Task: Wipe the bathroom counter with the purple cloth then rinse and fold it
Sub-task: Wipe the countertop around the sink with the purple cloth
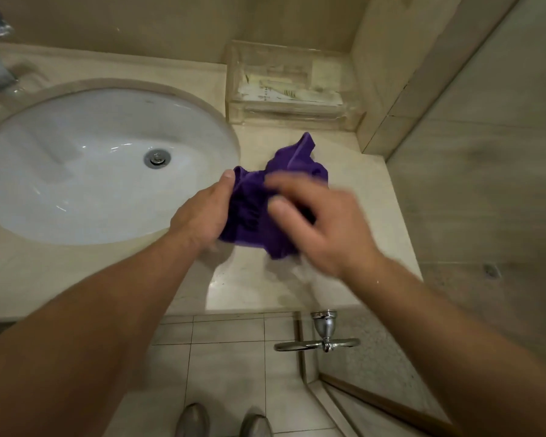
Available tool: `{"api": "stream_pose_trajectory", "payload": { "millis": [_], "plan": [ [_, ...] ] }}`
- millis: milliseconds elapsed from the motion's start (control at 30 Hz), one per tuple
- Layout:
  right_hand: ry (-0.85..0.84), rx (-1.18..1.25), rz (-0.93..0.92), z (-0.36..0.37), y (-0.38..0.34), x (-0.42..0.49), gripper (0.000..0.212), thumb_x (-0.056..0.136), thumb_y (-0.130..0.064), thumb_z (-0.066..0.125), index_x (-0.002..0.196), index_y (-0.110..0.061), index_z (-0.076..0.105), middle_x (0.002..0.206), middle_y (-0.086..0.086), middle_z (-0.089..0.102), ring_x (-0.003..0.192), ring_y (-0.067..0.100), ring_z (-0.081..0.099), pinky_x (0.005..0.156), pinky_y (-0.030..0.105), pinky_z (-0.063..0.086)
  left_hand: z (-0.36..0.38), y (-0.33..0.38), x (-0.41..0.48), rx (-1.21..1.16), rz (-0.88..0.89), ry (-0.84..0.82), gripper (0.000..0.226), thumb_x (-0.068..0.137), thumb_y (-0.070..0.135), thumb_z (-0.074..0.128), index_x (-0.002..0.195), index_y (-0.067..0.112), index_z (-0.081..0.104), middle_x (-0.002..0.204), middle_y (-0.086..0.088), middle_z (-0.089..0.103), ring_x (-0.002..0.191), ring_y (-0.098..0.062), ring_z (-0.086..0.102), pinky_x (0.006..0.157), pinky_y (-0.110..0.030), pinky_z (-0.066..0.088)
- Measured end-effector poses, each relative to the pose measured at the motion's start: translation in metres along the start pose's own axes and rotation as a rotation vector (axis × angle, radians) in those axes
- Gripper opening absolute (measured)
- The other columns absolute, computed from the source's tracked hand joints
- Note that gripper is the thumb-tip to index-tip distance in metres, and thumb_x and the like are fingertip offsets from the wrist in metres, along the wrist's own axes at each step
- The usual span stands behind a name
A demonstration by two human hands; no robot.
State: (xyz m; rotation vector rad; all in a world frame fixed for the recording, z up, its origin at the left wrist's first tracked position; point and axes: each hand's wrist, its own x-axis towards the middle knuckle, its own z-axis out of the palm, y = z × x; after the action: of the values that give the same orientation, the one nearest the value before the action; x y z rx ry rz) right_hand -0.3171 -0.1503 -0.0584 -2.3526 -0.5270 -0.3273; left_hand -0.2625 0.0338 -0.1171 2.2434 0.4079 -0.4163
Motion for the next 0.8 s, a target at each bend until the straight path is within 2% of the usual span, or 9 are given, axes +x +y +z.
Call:
{"api": "stream_pose_trajectory", "payload": {
  "millis": [67, 167, 233, 333, 400, 500, 600, 700, 800],
  "plan": [
    [-0.032, 0.030, 0.042, 0.016, 0.004, -0.027, 0.034, 0.101, -0.036, 0.047, 0.114, -0.018, 0.073, 0.106, -0.008, 0.074, 0.100, 0.008, 0.066, 0.096, 0.044, 0.050, 0.001, 0.001, 0.000, 0.013, 0.008, 0.009, 0.081, 0.090, 0.072, 0.002, 0.112, 0.025, 0.065, 0.112, -0.009, 0.067, 0.106, -0.033, 0.059, 0.101, -0.050, 0.042],
    [0.260, 0.060, 0.092, 0.023, 0.015, -0.013, 0.021, 0.099, -0.022, 0.055, 0.106, -0.014, 0.073, 0.101, -0.005, 0.067, 0.095, 0.014, 0.061, 0.087, 0.033, 0.049, 0.000, 0.001, 0.002, 0.033, -0.004, 0.029, 0.078, 0.094, 0.068, 0.002, 0.119, 0.026, 0.063, 0.115, -0.008, 0.066, 0.108, -0.033, 0.058, 0.102, -0.051, 0.041],
    [0.314, -0.009, 0.248, 0.021, 0.024, 0.007, 0.026, 0.094, -0.029, 0.061, 0.118, -0.021, 0.069, 0.114, -0.003, 0.059, 0.107, 0.017, 0.053, 0.094, 0.030, 0.045, -0.001, 0.001, 0.002, 0.037, -0.004, 0.026, 0.078, 0.095, 0.067, 0.002, 0.121, 0.026, 0.063, 0.116, -0.008, 0.066, 0.109, -0.033, 0.058, 0.103, -0.051, 0.041],
    [-0.118, -0.186, 0.544, 0.033, 0.035, 0.023, 0.077, 0.083, -0.063, 0.064, 0.151, -0.039, 0.036, 0.157, 0.006, 0.033, 0.142, 0.027, 0.032, 0.117, 0.043, 0.030, 0.000, 0.001, 0.001, 0.041, -0.006, 0.026, 0.074, 0.097, 0.064, 0.004, 0.125, 0.027, 0.061, 0.122, -0.009, 0.065, 0.113, -0.033, 0.057, 0.104, -0.050, 0.040],
    [-0.345, -0.291, 0.617, 0.045, 0.033, 0.024, 0.093, 0.076, -0.072, 0.064, 0.154, -0.044, 0.022, 0.163, 0.009, 0.021, 0.146, 0.032, 0.028, 0.118, 0.047, 0.030, 0.001, 0.002, 0.000, 0.054, 0.003, 0.024, 0.071, 0.098, 0.063, 0.005, 0.130, 0.028, 0.058, 0.127, -0.008, 0.063, 0.116, -0.033, 0.055, 0.105, -0.049, 0.038],
    [-0.293, -0.205, 0.583, 0.049, 0.024, 0.035, 0.066, 0.077, -0.046, 0.075, 0.136, -0.042, 0.046, 0.134, 0.003, 0.044, 0.114, 0.027, 0.056, 0.092, 0.037, 0.050, 0.000, 0.001, 0.001, 0.045, 0.018, 0.012, 0.068, 0.098, 0.064, 0.006, 0.131, 0.034, 0.057, 0.129, -0.003, 0.062, 0.117, -0.031, 0.054, 0.104, -0.047, 0.038],
    [-0.098, -0.122, 0.537, 0.035, 0.013, 0.050, 0.043, 0.076, -0.026, 0.076, 0.113, -0.035, 0.057, 0.114, -0.003, 0.048, 0.094, 0.020, 0.058, 0.082, 0.031, 0.050, -0.001, -0.002, 0.001, 0.023, 0.014, -0.001, 0.071, 0.096, 0.068, 0.005, 0.129, 0.034, 0.058, 0.127, -0.003, 0.063, 0.117, -0.032, 0.054, 0.105, -0.048, 0.037],
    [0.195, -0.090, 0.368, 0.008, 0.001, 0.061, 0.043, 0.077, -0.027, 0.075, 0.115, -0.032, 0.056, 0.115, -0.005, 0.045, 0.092, 0.011, 0.051, 0.077, 0.021, 0.043, -0.002, 0.000, -0.003, 0.037, 0.021, 0.010, 0.069, 0.098, 0.064, 0.006, 0.135, 0.031, 0.054, 0.124, -0.007, 0.063, 0.119, -0.033, 0.053, 0.103, -0.044, 0.037],
    [-0.018, -0.170, 0.244, 0.003, 0.002, 0.054, 0.044, 0.081, -0.051, 0.070, 0.119, -0.033, 0.054, 0.114, -0.005, 0.047, 0.094, 0.011, 0.051, 0.079, 0.025, 0.043, -0.003, 0.002, -0.003, 0.041, 0.027, 0.019, 0.069, 0.098, 0.064, 0.005, 0.135, 0.031, 0.054, 0.125, -0.008, 0.062, 0.119, -0.033, 0.054, 0.103, -0.045, 0.038]
  ]
}}
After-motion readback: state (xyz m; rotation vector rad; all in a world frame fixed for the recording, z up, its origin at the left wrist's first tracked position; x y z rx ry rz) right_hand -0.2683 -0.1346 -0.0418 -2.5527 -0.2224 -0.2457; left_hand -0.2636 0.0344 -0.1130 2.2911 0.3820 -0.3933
